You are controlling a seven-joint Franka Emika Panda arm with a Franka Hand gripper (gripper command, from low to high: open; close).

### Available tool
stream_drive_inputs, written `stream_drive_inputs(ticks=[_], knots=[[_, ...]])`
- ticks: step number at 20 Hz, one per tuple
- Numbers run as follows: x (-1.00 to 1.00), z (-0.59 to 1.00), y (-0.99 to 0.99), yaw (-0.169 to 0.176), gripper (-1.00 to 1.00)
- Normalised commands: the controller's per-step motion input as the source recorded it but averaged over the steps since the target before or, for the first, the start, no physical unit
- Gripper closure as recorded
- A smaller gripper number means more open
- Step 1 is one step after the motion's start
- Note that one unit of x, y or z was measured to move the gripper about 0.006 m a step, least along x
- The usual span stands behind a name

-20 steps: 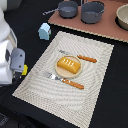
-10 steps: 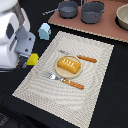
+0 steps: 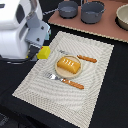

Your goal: Place the bread, butter, and milk from the table onto the serving area.

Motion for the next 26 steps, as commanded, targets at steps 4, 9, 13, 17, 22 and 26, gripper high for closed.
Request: stream_drive_inputs(ticks=[4,9,13,17,22,26], knots=[[0.94,-0.05,-0.23,-0.051,1.0],[0.92,-0.11,-0.26,-0.06,1.0],[0.9,-0.31,-0.21,-0.058,1.0],[0.73,-0.37,-0.12,-0.041,1.0],[0.5,-0.41,-0.04,-0.018,1.0],[0.37,-0.36,0.0,-0.002,1.0]])
